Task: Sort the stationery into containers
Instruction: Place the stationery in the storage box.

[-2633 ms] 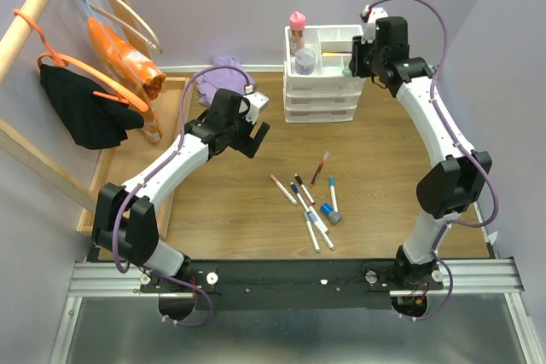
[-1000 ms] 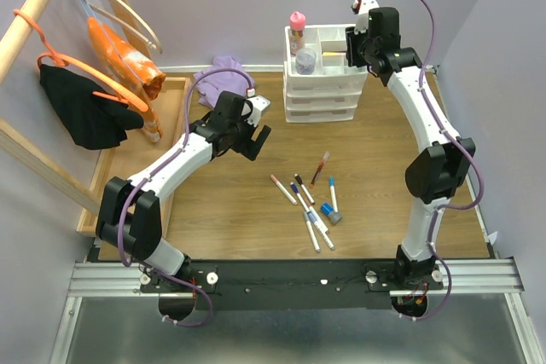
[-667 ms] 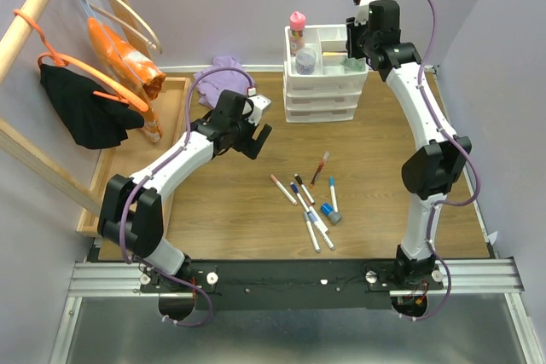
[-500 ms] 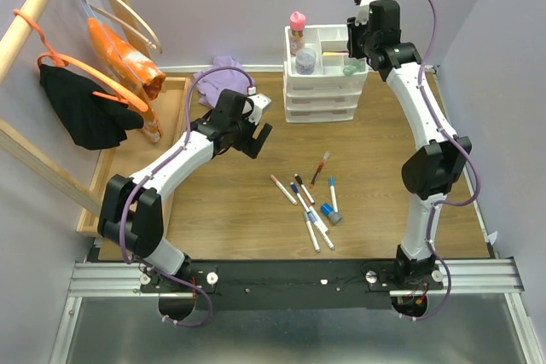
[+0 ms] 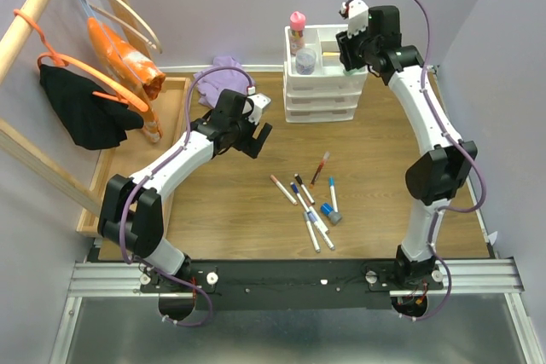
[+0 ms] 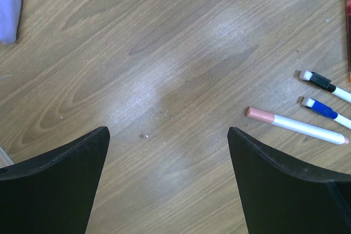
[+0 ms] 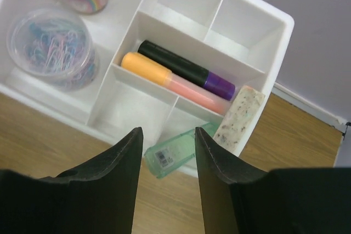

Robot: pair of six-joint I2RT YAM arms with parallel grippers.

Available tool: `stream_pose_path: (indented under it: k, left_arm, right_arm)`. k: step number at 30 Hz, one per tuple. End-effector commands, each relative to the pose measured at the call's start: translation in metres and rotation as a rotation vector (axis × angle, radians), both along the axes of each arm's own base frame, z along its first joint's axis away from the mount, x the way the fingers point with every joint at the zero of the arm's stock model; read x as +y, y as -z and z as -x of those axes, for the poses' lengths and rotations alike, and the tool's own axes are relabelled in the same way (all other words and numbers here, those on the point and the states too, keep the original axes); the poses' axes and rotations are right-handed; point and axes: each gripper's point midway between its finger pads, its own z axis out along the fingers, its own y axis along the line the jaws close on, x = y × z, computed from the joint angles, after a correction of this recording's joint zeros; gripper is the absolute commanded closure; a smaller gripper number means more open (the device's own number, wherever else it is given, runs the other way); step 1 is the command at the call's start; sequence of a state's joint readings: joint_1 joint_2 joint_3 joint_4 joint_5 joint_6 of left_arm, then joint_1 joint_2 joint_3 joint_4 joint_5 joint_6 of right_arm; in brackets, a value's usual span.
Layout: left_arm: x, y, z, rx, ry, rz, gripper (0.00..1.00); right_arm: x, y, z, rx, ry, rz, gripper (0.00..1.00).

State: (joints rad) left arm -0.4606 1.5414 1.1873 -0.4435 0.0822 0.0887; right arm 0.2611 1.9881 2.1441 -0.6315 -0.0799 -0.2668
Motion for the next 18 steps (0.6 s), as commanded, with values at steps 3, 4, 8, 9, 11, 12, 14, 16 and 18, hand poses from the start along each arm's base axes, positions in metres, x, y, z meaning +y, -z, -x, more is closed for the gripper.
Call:
stream_pose_path:
  k: [3, 4, 8, 9, 11, 12, 14, 16, 18]
  left_arm:
    - [-0.011, -0.006, -0.004, -0.01, 0.012, 0.038, 0.02]
    - [-0.011, -0.006, -0.005, -0.01, 0.012, 0.04, 0.02]
    - [-0.011, -0.005, -0.004, -0.009, 0.012, 0.04, 0.02]
    - [-0.011, -0.005, -0.004, -0.009, 0.014, 0.04, 0.02]
    - [-0.011, -0.005, -0.005, -0.006, 0.012, 0.041, 0.02]
    - [-0.011, -0.006, -0.005, -0.011, 0.011, 0.042, 0.03]
    - [-0.011, -0.005, -0.005, -0.009, 0.011, 0.039, 0.02]
    - [-0.011, -0.005, -0.005, -0.01, 0.01, 0.038, 0.02]
    - [-0.01, -0.005, -0.005, -0.009, 0.009, 0.036, 0.02]
  right_arm:
    - [0.001, 0.006, 0.038, -0.028, -0.199, 0.236, 0.48]
    - [0.002, 0.013, 0.041, -0.023, -0.213, 0.26, 0.48]
    - [0.006, 0.01, 0.043, -0.066, -0.242, 0.326, 0.48]
    - [0.007, 0.01, 0.043, -0.069, -0.242, 0.332, 0.49]
    - [0.006, 0.009, 0.04, -0.075, -0.226, 0.345, 0.5]
    - [0.007, 0.012, 0.038, -0.071, -0.225, 0.355, 0.5]
    - [0.005, 0.013, 0.035, -0.072, -0.205, 0.37, 0.51]
    - [0.005, 0.016, 0.032, -0.07, -0.201, 0.377, 0.52]
    - [-0.003, 0.017, 0.028, -0.068, -0.169, 0.409, 0.52]
